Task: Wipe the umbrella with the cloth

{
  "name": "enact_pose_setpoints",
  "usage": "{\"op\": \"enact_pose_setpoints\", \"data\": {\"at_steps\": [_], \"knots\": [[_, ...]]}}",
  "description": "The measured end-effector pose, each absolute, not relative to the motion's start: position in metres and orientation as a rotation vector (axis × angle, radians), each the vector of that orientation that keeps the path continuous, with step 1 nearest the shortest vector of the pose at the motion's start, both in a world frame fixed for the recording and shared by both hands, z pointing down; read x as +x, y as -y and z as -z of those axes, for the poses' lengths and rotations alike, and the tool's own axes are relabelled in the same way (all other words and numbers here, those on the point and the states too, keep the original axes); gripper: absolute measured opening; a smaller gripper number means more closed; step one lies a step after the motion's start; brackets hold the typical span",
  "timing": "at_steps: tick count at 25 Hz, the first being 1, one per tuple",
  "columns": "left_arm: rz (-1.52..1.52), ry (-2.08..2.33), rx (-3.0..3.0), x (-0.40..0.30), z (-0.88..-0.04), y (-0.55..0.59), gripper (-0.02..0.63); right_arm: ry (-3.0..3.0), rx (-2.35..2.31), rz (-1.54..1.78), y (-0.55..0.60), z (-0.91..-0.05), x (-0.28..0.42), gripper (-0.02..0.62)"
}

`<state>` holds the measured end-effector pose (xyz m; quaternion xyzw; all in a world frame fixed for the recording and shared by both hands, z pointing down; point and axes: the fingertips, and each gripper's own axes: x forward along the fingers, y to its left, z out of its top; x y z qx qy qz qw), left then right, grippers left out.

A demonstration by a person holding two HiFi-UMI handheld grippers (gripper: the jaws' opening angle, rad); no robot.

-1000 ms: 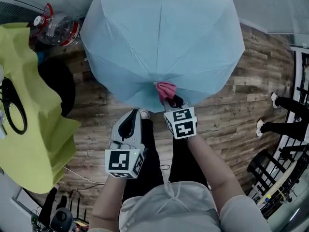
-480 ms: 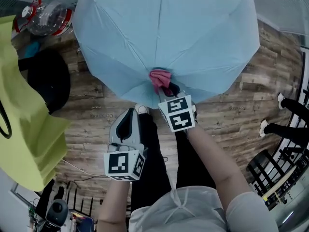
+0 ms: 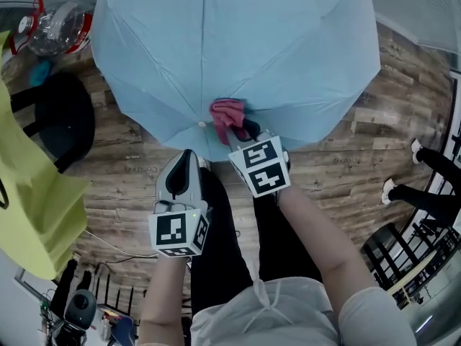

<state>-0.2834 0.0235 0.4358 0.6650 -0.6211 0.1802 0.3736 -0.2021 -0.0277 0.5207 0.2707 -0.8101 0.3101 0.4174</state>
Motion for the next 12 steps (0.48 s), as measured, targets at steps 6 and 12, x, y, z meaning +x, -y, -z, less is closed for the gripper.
{"op": "enact_pose_setpoints", "data": {"at_steps": [6, 12], "knots": [[-0.395, 1.541, 1.706, -0.236, -0.437, -0.003, 0.008, 2.035, 0.640, -0.736, 0.049, -0.512, -0.168, 0.061], [-0.427, 1.513, 1.750, -0.198, -0.438, 0.021, 0.008, 2.040, 0.638, -0.697, 0.077, -0.500, -0.123, 0.063]]}}
